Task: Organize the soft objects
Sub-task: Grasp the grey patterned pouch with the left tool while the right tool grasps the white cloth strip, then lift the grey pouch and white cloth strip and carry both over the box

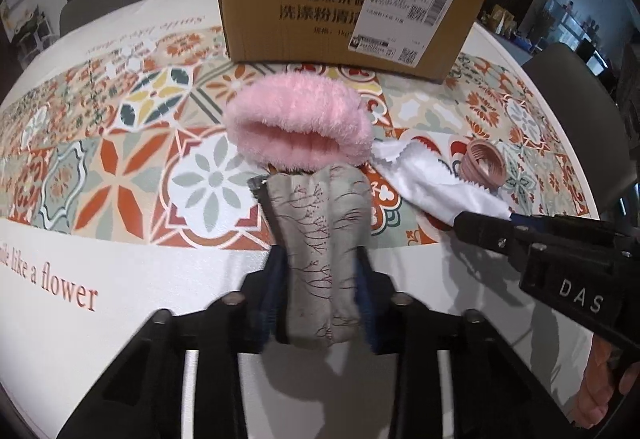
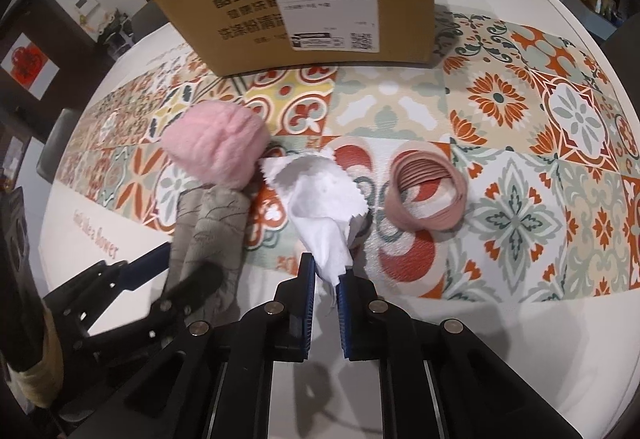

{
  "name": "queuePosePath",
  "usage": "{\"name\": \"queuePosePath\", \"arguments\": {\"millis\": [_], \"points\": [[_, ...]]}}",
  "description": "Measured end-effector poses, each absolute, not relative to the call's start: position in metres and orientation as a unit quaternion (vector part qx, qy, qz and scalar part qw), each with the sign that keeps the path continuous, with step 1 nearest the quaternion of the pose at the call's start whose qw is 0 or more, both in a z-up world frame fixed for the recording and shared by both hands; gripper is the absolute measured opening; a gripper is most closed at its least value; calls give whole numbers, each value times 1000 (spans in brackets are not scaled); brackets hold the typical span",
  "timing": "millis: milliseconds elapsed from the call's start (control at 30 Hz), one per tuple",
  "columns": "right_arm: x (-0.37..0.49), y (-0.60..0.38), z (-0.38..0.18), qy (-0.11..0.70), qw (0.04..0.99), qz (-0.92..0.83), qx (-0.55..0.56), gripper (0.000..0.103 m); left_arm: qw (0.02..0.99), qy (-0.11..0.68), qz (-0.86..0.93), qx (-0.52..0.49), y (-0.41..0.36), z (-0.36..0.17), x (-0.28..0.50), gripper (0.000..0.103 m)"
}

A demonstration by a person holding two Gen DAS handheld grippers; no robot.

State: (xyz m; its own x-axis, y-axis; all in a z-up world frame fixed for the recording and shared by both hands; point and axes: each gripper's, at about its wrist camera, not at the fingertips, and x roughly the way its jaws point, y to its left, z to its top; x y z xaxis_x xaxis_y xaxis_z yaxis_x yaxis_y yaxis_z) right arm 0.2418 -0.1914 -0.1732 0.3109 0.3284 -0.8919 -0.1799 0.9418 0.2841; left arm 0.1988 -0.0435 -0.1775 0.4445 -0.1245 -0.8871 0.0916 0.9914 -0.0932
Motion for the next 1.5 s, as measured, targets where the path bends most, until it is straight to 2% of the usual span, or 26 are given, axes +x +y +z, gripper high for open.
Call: {"name": "queuePosePath", "arguments": {"millis": [233, 767, 800, 867, 900, 933, 1200, 1367, 1400, 1433, 1500], "points": [[230, -184, -161, 558, 810, 168, 71, 12, 852, 515, -83, -31, -37, -169, 192, 14], [215, -174, -133, 528, 829, 171, 73, 8, 877, 470, -98, -30, -27, -132, 176, 13], [216, -175, -135, 530, 828, 167, 74, 10, 876, 471, -96, -31, -27, -132, 175, 13], [220, -178, -143, 545, 820, 157, 80, 26, 875, 474, -96, -31, -27, -133, 174, 13], [222, -179, -147, 553, 815, 151, 81, 41, 875, 475, -94, -29, -27, -134, 173, 13], [222, -180, -150, 556, 814, 146, 82, 45, 874, 475, -93, -28, -26, -135, 172, 13], [232, -169, -175, 575, 808, 127, 24, 45, 867, 490, -82, -33, -19, -148, 173, 13], [236, -160, -186, 574, 809, 123, -10, 43, 866, 493, -78, -34, -18, -150, 173, 13], [235, -158, -185, 569, 813, 122, -17, 37, 865, 494, -78, -33, -18, -151, 173, 13], [235, -156, -185, 565, 816, 120, -27, 24, 865, 494, -78, -33, -18, -151, 173, 13], [235, -156, -186, 561, 819, 121, -32, 11, 865, 494, -80, -33, -18, -151, 174, 13]]}}
